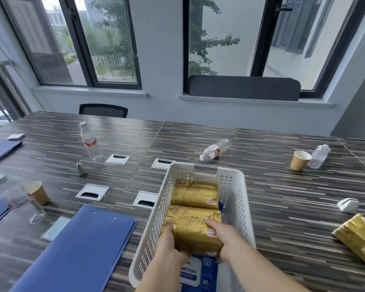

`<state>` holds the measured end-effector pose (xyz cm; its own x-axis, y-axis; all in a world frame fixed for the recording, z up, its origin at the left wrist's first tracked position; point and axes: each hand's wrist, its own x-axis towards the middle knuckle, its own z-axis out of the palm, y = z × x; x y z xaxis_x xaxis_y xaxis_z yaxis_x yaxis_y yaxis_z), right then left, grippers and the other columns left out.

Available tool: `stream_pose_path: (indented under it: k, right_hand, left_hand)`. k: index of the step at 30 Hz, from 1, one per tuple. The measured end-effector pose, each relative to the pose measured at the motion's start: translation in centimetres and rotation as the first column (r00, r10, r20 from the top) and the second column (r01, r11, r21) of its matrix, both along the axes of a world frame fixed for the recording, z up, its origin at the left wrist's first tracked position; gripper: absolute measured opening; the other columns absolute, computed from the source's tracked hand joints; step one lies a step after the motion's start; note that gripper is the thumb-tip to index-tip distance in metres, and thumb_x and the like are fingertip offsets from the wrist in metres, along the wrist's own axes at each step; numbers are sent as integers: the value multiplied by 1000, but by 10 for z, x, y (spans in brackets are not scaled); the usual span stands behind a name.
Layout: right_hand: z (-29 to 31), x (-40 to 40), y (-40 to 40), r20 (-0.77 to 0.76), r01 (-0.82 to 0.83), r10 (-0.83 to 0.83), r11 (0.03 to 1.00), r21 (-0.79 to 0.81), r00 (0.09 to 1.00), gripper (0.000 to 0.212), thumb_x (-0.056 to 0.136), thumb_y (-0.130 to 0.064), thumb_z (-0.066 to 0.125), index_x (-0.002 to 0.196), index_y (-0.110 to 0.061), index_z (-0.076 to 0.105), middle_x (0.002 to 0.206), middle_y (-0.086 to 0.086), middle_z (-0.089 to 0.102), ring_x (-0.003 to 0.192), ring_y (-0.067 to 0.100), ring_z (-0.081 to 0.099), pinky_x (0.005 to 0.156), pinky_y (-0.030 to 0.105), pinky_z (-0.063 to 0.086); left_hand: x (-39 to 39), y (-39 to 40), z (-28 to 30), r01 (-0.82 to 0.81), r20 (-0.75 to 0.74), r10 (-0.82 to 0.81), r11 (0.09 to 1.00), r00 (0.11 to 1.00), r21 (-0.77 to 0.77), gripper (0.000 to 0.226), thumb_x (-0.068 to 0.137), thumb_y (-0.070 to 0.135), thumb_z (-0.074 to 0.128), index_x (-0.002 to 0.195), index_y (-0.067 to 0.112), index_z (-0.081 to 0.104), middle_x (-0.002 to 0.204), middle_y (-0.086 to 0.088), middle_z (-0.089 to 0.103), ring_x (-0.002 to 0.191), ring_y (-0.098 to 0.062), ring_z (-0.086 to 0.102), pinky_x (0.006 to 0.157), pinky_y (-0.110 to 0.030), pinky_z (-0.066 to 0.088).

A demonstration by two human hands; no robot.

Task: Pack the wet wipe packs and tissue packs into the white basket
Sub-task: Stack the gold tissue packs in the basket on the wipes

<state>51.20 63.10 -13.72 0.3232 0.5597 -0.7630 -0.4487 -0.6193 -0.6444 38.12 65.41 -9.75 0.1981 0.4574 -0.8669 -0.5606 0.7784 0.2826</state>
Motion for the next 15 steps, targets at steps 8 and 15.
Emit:
stream_pose_path:
  k: [8, 15]
  right_hand:
    - [-28, -1, 22, -27, 32, -32, 999, 29, 999, 28, 86, -31, 66, 110, -21, 57, 104, 13, 67, 95, 35, 63, 80, 52, 54]
    - [-36, 1, 29, -13, 8, -7, 1000, 20, 1000, 35, 84, -37, 67, 115, -24, 57, 109, 11, 67, 99, 34, 63, 84, 56, 53]
  left_hand:
    - [9, 24, -19, -7, -91, 7, 1000, 996, -7, 55, 94, 34, 54, 142, 11, 39, 144, -17, 43, 131, -38, 42, 106, -52, 38]
    - [10, 34, -30, -6, -129, 0, 999, 992, -43, 57, 90, 34, 61, 140, 15, 40, 142, -15, 45, 129, -38, 44, 102, -53, 43]
